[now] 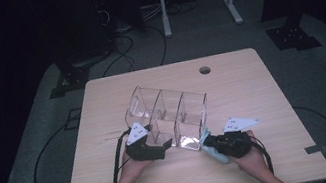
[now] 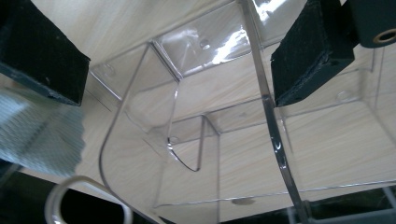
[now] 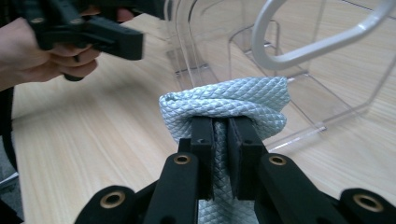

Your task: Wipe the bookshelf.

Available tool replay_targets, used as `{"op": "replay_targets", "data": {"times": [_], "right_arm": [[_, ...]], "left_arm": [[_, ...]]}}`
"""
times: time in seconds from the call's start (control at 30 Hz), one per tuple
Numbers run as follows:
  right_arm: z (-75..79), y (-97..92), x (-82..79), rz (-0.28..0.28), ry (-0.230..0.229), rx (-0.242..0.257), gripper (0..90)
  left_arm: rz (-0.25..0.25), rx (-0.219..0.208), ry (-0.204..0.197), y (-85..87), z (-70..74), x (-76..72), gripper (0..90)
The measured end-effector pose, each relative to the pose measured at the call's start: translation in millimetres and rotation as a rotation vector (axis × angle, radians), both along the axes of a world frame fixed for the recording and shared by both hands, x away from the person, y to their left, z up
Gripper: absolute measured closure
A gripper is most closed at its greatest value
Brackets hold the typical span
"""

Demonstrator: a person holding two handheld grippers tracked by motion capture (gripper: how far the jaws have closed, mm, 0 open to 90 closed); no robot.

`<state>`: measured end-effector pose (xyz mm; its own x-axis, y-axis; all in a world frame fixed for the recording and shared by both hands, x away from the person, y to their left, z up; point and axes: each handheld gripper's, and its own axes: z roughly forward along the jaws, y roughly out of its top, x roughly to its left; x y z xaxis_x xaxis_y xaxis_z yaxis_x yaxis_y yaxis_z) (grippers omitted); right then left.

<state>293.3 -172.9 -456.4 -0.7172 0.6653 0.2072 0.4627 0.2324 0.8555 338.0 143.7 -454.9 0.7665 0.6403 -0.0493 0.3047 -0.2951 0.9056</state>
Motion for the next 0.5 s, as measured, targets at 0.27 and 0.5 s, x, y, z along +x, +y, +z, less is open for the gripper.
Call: {"op": "replay_targets", "data": {"times": [0.27,0.5], "right_arm": [[0.3,-37.2,5.5,-0.083,0.023,0.011,81.4],[-0.7,-59.3,12.2,-0.161,0.030,0.026,81.4]], "left_arm": [[-0.064,0.008,-0.005,-25.1,-0.4,-7.5,4.3],[-0.128,0.013,-0.003,-41.9,-1.8,-10.7,4.6]]}}
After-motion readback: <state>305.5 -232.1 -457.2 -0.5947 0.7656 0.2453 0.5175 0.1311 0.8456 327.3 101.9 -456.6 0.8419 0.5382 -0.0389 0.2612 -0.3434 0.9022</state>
